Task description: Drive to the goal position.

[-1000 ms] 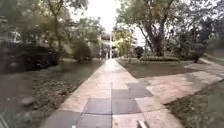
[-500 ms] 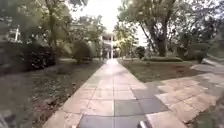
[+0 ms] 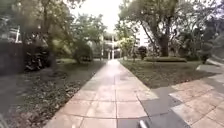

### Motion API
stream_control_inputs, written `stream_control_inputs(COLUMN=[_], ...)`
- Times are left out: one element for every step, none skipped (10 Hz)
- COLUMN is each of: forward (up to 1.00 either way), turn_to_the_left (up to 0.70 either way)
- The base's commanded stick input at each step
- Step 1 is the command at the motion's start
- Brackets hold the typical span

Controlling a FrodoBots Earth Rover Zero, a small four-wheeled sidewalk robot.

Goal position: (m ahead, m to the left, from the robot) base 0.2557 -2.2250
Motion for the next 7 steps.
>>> stream_control_inputs(forward=[1.0, 1.0, 1.0, 1.0, 1.0, 1.0, 1.0], turn_to_the_left=[-0.07, -0.2, -0.35, -0.14, 0.0, 0.0, 0.0])
